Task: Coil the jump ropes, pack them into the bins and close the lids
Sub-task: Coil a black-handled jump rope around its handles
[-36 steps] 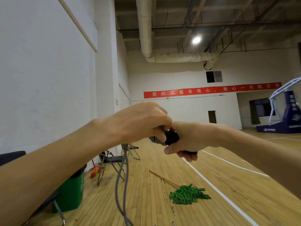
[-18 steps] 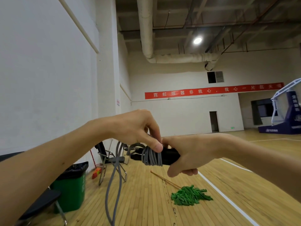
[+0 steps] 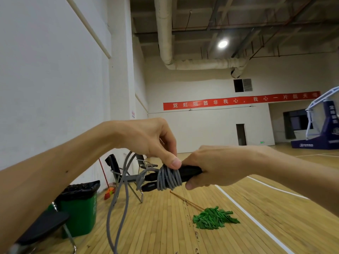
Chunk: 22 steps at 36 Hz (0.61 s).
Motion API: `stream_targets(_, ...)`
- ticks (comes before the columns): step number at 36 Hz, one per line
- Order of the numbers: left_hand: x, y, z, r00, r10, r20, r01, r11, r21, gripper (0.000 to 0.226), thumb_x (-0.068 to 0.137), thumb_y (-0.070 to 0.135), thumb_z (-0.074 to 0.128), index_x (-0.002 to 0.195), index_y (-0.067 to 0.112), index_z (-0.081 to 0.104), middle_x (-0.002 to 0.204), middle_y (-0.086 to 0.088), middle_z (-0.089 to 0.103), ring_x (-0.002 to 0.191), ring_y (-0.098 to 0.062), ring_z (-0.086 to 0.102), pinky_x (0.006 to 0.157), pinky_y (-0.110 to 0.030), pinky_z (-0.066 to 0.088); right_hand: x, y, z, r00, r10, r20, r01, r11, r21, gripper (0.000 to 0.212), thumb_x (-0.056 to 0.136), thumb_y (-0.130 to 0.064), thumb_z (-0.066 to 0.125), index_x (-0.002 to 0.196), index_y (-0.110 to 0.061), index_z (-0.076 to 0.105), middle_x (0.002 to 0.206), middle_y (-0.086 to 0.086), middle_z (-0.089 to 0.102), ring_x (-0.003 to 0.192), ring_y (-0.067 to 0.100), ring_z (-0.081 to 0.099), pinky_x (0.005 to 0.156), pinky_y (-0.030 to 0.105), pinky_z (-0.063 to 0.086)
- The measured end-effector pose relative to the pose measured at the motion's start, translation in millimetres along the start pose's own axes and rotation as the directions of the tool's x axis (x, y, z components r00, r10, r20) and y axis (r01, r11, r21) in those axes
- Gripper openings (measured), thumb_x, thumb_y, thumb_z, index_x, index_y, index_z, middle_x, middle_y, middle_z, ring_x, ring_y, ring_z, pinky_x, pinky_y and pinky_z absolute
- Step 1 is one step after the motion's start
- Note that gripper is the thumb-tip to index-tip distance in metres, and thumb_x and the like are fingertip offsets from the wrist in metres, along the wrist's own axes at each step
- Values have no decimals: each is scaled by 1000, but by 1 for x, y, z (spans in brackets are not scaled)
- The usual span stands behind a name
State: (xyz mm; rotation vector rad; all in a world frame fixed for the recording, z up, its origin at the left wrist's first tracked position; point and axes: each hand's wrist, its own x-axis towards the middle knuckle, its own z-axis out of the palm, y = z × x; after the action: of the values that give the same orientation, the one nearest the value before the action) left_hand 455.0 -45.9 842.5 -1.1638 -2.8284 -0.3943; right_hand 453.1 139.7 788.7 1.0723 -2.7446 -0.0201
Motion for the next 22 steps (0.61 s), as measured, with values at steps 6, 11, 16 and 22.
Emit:
stream_targets(6,-8,-13,-10,992,6,123,15,985,-171,16,75,34,78,69,19,75,56,2,54,51,-8,39,50,-19,31,-4,-9,0,988,-77,-134,76,997,-15,27,97,-41,63,101,-15,65,80,2,67,63,9,56,63,23,46)
stream_targets(11,-11,-28,-15,966,128,224,-41,934,-355,26,67,44,84,65,22,70,58,7,58,50,-5,45,49,-14,36,-7,-19,-3,965,-140,-221,147,989,17,25,96,-39,65,95,-14,66,74,3,66,61,13,57,59,27,48)
stream_targets(16,-4,-39,-7,944,277,180,-121,796,-593,41,72,52,84,67,18,61,59,1,52,48,-9,50,49,-18,40,-13,-24,-8,937,-213,-277,259,956,139,16,89,-16,70,77,-17,59,63,3,60,47,8,49,49,24,44)
stream_targets(22,10,-41,2,852,501,149,-80,405,-911,41,96,38,60,84,-1,59,78,-3,68,68,-12,68,61,-18,56,-10,-18,-13,917,-205,-344,300,920,253,13,95,-18,67,86,-9,64,69,7,66,53,15,58,52,23,50)
